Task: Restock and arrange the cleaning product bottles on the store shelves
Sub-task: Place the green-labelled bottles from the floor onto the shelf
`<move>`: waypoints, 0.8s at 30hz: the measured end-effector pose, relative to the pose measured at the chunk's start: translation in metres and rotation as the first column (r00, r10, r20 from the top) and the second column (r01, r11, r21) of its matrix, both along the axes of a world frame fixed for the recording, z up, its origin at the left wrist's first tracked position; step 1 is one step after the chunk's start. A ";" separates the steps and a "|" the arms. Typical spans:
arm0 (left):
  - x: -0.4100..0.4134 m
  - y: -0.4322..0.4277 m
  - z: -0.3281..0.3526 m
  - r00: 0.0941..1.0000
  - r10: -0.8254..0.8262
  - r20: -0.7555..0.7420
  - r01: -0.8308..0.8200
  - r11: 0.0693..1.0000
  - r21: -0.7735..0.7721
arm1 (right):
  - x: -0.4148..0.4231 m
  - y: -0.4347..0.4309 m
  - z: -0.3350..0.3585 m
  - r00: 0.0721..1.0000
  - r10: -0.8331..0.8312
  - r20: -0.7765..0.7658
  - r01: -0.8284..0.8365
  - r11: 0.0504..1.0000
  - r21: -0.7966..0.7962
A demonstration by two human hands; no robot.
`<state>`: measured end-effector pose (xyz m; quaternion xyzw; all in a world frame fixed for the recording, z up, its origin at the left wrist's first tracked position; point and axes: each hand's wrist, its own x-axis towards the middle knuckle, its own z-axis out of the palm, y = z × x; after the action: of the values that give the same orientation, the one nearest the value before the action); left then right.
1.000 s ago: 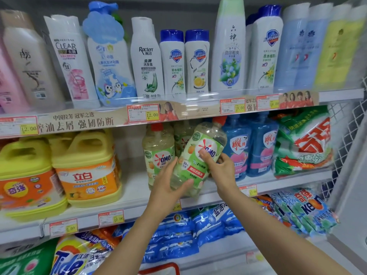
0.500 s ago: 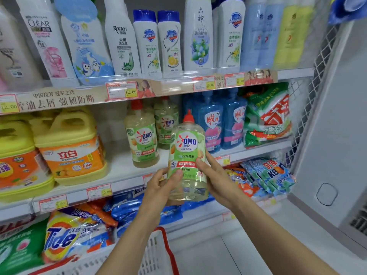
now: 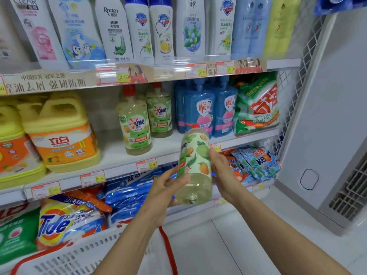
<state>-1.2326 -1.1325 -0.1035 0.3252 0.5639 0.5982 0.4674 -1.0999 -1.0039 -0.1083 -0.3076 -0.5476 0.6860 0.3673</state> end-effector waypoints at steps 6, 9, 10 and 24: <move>0.010 -0.003 -0.001 0.985 -0.172 -0.033 0.171 0.984 -0.042 | -0.002 -0.001 -0.004 0.940 -0.012 -0.342 -0.109 0.937 -0.333; 0.021 0.002 -0.003 0.969 -0.141 -0.202 0.140 0.990 -0.023 | -0.005 -0.005 -0.001 0.953 -0.244 -0.181 0.215 0.962 -0.167; 0.026 0.003 -0.007 0.962 -0.131 -0.238 0.132 0.991 -0.012 | -0.005 -0.007 0.001 0.951 -0.277 -0.140 0.267 0.960 -0.081; 0.002 0.002 -0.024 0.978 -0.132 -0.161 0.131 0.991 -0.014 | -0.003 -0.006 -0.007 0.952 -0.119 -0.284 0.104 0.992 -0.065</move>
<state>-1.2305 -1.1307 -0.1279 0.4084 0.5784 0.5366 0.4591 -1.1031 -1.0094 -0.1149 -0.2442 -0.4532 0.7148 0.4733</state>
